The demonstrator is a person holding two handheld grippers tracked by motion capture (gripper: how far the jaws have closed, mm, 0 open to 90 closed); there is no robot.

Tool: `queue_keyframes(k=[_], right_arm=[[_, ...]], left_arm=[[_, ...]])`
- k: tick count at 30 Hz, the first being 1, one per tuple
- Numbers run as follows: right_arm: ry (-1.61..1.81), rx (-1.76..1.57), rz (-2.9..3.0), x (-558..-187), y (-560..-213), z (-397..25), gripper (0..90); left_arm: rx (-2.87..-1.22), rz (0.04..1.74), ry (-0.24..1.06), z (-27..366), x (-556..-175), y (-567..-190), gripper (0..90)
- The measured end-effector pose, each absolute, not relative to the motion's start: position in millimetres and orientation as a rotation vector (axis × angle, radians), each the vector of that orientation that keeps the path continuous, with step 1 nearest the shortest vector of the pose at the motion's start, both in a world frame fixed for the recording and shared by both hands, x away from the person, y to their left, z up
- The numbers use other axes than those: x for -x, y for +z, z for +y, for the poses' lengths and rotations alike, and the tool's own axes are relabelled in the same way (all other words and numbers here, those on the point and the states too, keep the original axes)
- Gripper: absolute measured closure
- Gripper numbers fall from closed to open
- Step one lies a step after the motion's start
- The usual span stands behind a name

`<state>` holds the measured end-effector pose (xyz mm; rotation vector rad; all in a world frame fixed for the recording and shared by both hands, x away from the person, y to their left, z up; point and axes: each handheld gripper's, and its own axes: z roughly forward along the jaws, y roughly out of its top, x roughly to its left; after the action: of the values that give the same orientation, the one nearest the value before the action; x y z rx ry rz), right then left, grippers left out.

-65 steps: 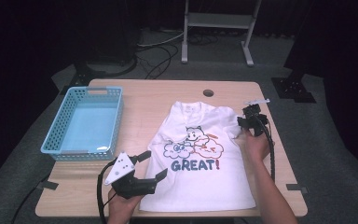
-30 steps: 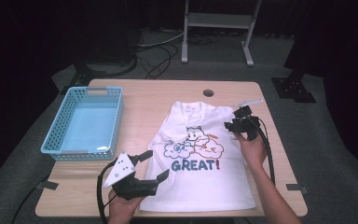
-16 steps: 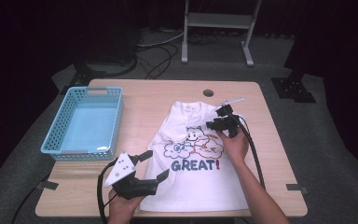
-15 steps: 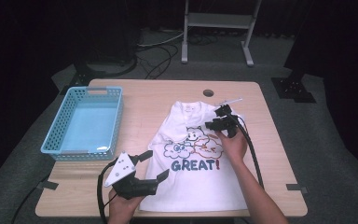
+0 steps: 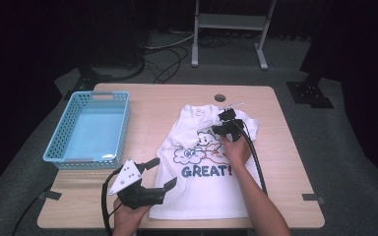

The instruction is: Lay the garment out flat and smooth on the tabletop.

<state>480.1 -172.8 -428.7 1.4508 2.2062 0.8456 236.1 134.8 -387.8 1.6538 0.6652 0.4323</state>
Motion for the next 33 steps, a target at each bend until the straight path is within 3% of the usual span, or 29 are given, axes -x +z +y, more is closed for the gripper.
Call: queue_keyframes(k=[3, 10, 21, 28, 33], right_arm=[[0.845, -1.471, 2.208, -481.7, -426.0, -173.2, 45.0], [0.914, -1.331, 2.19, -467.2, -415.6, -151.7, 46.1], [0.875, -1.412, 2.208, -487.6, -430.7, -139.2, 45.2], [0.904, -1.424, 2.208, -493.8, -429.2, -142.1, 41.9], [0.908, -1.377, 2.211, -478.1, -419.0, -154.8, 39.8]], left_arm=[[-1.649, 0.667, 0.433, 135.7, -236.0, -387.2, 18.3], [-1.648, 0.667, 0.433, 135.9, -236.1, -387.2, 18.2], [-1.64, 0.678, 0.438, 140.7, -236.9, -387.1, 18.2], [-1.64, 0.676, 0.437, 140.4, -236.7, -387.2, 18.2], [-1.642, 0.676, 0.44, 140.6, -236.8, -387.3, 18.2]])
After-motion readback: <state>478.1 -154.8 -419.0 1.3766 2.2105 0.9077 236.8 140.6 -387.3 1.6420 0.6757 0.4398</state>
